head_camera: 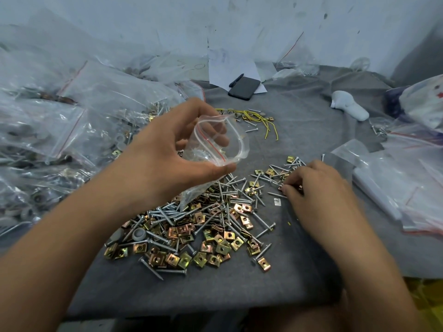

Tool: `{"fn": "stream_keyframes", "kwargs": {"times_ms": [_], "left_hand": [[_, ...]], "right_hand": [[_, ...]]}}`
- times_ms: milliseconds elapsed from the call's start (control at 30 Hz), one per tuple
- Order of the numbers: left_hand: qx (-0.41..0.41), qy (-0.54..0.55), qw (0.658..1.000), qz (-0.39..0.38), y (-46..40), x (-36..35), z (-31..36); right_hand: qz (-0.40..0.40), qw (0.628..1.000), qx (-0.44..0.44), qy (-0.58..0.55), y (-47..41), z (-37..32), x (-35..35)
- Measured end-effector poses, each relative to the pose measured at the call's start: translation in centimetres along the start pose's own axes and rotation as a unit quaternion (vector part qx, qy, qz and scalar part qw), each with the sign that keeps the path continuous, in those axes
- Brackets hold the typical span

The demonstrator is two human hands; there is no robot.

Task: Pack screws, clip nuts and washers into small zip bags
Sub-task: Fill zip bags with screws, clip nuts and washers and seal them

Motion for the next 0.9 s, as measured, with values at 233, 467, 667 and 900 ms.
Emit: {"fn": "stream_keyframes", "kwargs": {"times_ms": [233,467,667,900], "left_hand": [[0.005,0.001,1.000,0.000,0.0,0.0,0.0],[0.007,-0.003,1.000,0.002,0.0,0.0,0.0],[0.014,-0.002,1.000,0.005,0.0,0.1,0.0],[0.003,-0.007,1.000,-0.007,0.1,0.0,0.3]], "right_hand": [[0.027,0.995,0.002,-0.100,0.1,0.2,1.0],[-0.040,0.998,0.044,0.034,0.7,-1.0,1.1],[-0.057,0.996,0.027,0.062,0.6,-1.2,0.8],[-0.012,0.971,0.007,-0.238,0.3,0.0,0.4]]}}
Point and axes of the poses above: each hand's wrist, its own y-axis away from the middle knuckle, its own x-axis out of the back of the hand, z = x × y, the point moved 7 cm from there along -y, towards the middle knuckle, and after that the axes turned 4 degrees about -z, right-handed, at the moved point
